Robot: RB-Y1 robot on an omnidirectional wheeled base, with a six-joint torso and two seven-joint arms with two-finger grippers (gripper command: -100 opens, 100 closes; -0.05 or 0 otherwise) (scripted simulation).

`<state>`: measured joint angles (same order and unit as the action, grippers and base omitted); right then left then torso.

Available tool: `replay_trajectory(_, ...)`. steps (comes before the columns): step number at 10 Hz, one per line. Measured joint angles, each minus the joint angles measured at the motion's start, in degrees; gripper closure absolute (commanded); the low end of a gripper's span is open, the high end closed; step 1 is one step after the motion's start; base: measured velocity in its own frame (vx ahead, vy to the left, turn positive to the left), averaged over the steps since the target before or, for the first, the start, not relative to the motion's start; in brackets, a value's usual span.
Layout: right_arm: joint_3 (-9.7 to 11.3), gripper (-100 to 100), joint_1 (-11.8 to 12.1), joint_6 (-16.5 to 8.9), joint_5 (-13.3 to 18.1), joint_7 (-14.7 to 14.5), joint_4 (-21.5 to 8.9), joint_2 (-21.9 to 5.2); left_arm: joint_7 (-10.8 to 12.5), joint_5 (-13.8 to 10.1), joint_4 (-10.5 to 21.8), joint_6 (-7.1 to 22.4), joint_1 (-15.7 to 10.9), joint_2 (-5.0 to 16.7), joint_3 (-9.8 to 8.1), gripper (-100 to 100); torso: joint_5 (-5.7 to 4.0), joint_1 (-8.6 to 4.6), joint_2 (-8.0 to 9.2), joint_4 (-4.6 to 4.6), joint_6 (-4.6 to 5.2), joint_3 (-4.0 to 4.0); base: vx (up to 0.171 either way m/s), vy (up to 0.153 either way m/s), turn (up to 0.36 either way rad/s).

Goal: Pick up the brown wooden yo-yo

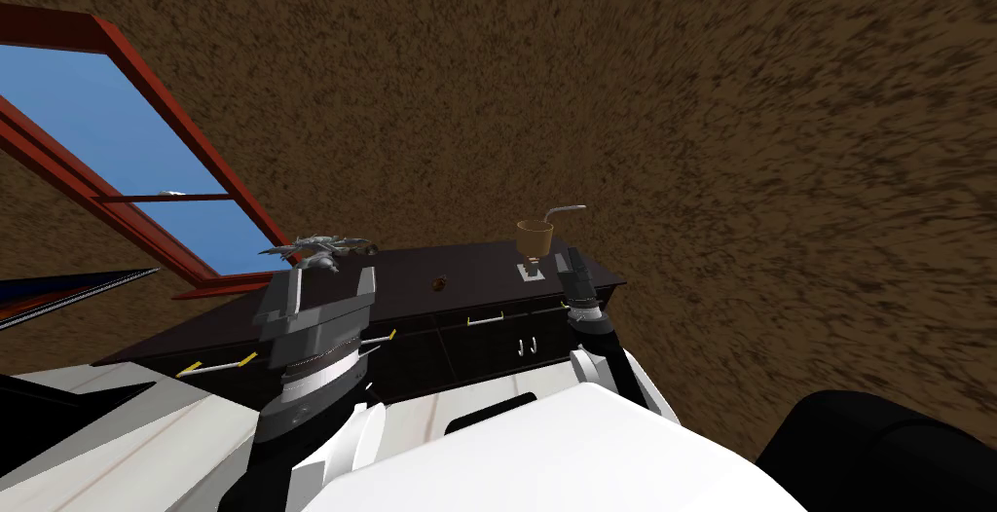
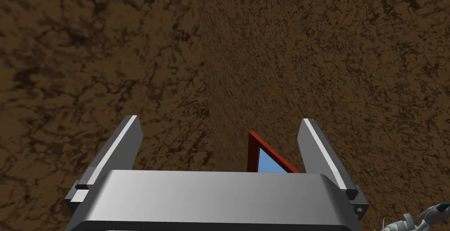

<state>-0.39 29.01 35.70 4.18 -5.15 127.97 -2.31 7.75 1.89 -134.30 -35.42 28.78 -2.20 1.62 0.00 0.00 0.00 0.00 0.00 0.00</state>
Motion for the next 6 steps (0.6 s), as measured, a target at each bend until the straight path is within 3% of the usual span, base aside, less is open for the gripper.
replay_trajectory(2,-0.01,0,-0.01,0.0,0.0,0.0,0.0,-0.01,0.05,0.13,1.48,1.04,-1.07,2.02,0.65,-100,0.05,0.25,0.17,0.03,0.0,0.1,-0.063,0.068,-0.014)
replay_trajectory(6,-0.01,0,-0.01,0.0,0.0,0.0,0.0,-0.01,0.48,-0.12,5.58,6.2,-5.99,5.92,1.02,-100,0.07,0.31,0.24,0.05,0.01,0.14,-0.067,0.074,-0.025)
